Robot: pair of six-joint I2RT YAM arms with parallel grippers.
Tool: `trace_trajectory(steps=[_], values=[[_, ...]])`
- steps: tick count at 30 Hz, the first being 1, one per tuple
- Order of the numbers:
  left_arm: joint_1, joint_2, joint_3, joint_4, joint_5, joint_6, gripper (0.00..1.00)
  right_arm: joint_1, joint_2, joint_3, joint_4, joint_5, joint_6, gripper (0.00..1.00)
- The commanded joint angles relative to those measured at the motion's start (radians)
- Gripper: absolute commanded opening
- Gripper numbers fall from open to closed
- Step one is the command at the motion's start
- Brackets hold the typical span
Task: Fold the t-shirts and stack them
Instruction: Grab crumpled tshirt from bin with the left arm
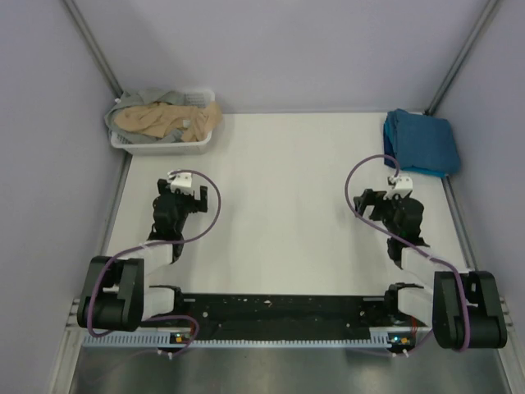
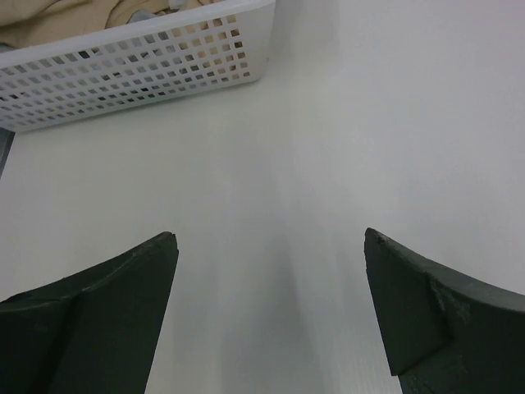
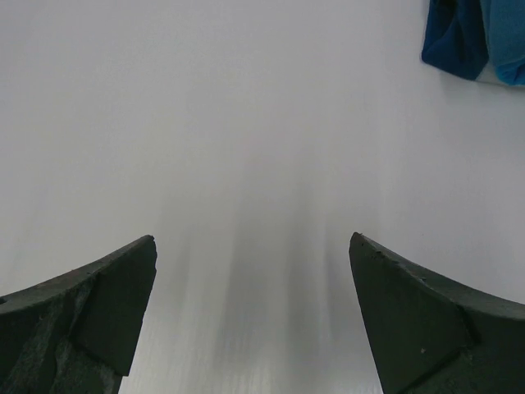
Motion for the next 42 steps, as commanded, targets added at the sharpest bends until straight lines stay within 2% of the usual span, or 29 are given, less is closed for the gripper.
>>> trace_trajectory(steps=[1,3,4,7,12,15,19,21,23,26,29,37,42], values=[[0.004,-0.043,0.023,0.036,0.053,0.004,0.99,-0.003,0.0,0.029,0.077,-0.074,-0.016,0.99],[0.006,-0.111,0.112,-0.123,0.185,0.109,0.99,-0.003,-0.045,0.043,0.052,-0.108,-0.034,0.99],[0.006,-0.105,0.19,-0.227,0.208,0.156,0.97,-0.003,-0.075,0.072,0.003,-0.117,-0.036,0.99],[0.007,0.013,0.518,-0.583,0.141,0.247,0.93,-0.003,-0.151,0.213,-0.157,-0.192,0.004,0.99],[0.009,0.258,0.992,-0.953,0.048,0.346,0.92,-0.003,-0.174,0.374,-0.22,-0.342,0.078,0.99],[0.015,0.465,1.291,-1.087,-0.11,0.32,0.93,-0.003,-0.148,0.448,-0.245,-0.416,0.107,0.99],[0.04,0.747,1.623,-1.209,-0.224,0.306,0.93,-0.003,-0.111,0.512,-0.323,-0.441,0.078,0.99],[0.055,0.91,1.825,-1.289,-0.238,0.295,0.93,0.024,-0.105,0.535,-0.382,-0.436,0.035,0.99],[0.058,1.025,2.003,-1.348,-0.171,0.278,0.92,0.032,-0.1,0.547,-0.428,-0.432,-0.006,0.99],[0.052,1.061,2.03,-1.34,0.077,0.22,0.91,0.034,-0.094,0.552,-0.488,-0.412,-0.042,0.99],[0.05,1.012,1.932,-1.236,0.243,0.131,0.91,0.034,-0.086,0.546,-0.514,-0.4,-0.065,0.99],[0.05,1.046,1.972,-1.233,0.319,0.071,0.88,0.038,-0.034,0.57,-0.539,-0.398,-0.082,0.99],[0.049,1.05,1.95,-1.225,0.469,0.024,0.86,0.061,-0.002,0.578,-0.53,-0.389,-0.086,0.99]])
